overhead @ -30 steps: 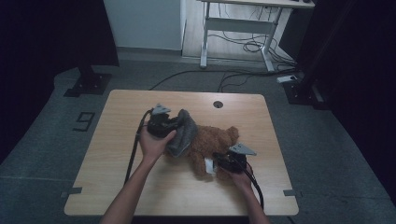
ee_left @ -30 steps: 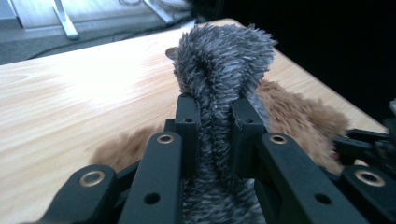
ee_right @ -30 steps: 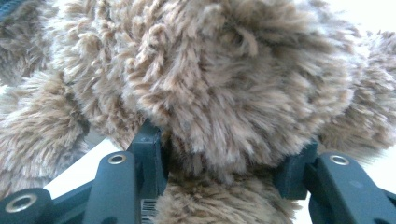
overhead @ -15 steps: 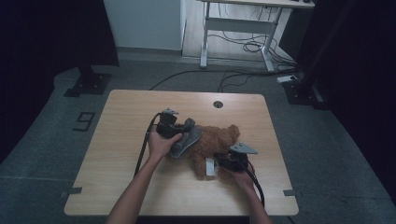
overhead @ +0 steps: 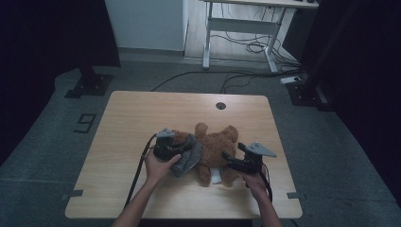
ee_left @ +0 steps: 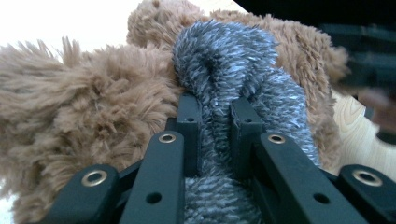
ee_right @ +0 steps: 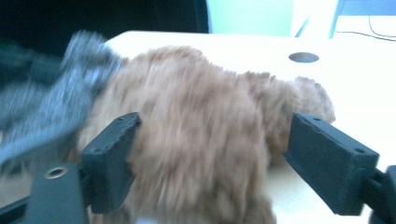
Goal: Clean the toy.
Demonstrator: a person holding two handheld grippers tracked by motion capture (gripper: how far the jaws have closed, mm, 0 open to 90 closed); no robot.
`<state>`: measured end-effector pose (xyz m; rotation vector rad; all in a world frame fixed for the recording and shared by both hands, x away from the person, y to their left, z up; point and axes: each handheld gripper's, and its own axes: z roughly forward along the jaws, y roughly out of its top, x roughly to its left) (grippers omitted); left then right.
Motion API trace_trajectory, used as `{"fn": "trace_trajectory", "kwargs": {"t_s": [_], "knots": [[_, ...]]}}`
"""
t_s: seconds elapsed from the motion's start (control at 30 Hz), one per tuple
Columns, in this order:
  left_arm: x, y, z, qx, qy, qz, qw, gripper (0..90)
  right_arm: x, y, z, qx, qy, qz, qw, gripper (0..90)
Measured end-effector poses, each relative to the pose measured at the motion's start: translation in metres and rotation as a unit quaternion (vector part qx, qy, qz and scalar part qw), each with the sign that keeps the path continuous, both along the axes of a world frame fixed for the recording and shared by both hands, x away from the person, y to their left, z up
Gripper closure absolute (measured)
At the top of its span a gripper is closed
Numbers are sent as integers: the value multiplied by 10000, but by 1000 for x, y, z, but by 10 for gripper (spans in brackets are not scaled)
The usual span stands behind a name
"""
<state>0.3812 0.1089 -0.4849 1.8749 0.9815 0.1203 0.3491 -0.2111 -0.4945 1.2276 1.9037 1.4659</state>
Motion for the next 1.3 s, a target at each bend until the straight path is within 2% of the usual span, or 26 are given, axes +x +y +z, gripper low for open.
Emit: {"fn": "trace_trajectory", "kwargs": {"t_s": [0.07,0.17,0.2,0.27,0.33,0.43,0.47,0.57,0.63,0.7,0.73,0.8,0.9,0.93,0.97,1.03,1.07,1.1,1.13,1.17,1.2,1.23,1.3], "knots": [[-4,1,-2,-45,-35,15,10000,773,13,6,6,-119,144,54,9998,133],[-7,3,-4,-140,-13,17,9999,771,34,17,4,-256,550,205,9979,87],[-7,3,-4,-150,-14,22,9999,772,41,18,0,-190,754,265,9966,85],[-8,2,-5,-145,-22,12,9999,771,44,16,-6,32,998,370,9943,169],[-9,1,-5,-112,-34,-5,9999,772,42,14,-11,168,1084,552,9924,292],[-13,1,-5,-107,-38,-34,9999,771,33,12,-17,217,1000,711,9922,434],[-15,1,-5,-124,-39,-31,9999,770,29,12,-18,229,988,734,9921,459],[-21,4,-3,-229,-12,-33,9997,767,18,14,-21,84,719,743,9946,511],[-25,4,4,-272,8,-54,9996,765,8,15,-24,8,465,714,9964,533],[-27,-1,18,-135,-151,-111,9997,766,0,17,-27,-41,298,648,9974,543],[-28,-8,30,-93,-263,-200,9994,766,-3,18,-29,-55,225,620,9978,545],[-26,-21,44,-91,-395,-315,9987,767,-9,22,-33,-51,39,574,9983,546],[-19,-55,63,-69,-589,-494,9970,766,-14,27,-32,-277,-129,607,9977,547],[-16,-65,66,-95,-605,-527,9967,766,-16,28,-32,-309,-164,587,9977,546],[-9,-80,68,-231,-556,-535,9967,765,-17,29,-33,-313,-191,571,9977,547],[4,-101,65,-359,-332,-545,9973,764,-21,29,-34,-346,-274,527,9976,547],[10,-113,62,-229,-252,-531,9980,764,-22,29,-35,-353,-283,517,9976,547],[14,-124,56,46,-261,-475,9985,763,-24,29,-35,-381,-303,508,9975,547],[18,-134,45,509,-285,-369,9976,763,-25,29,-35,-422,-344,498,9973,547],[21,-137,37,695,-269,-332,9967,763,-27,29,-36,-478,-384,476,9970,547],[24,-135,26,577,-150,-298,9978,762,-28,29,-36,-515,-400,459,9968,550],[25,-130,22,408,-74,-254,9988,762,-28,30,-37,-588,-379,423,9966,554],[24,-118,22,304,-49,-209,9993,762,-28,30,-39,-563,-396,436,9967,556]]}}
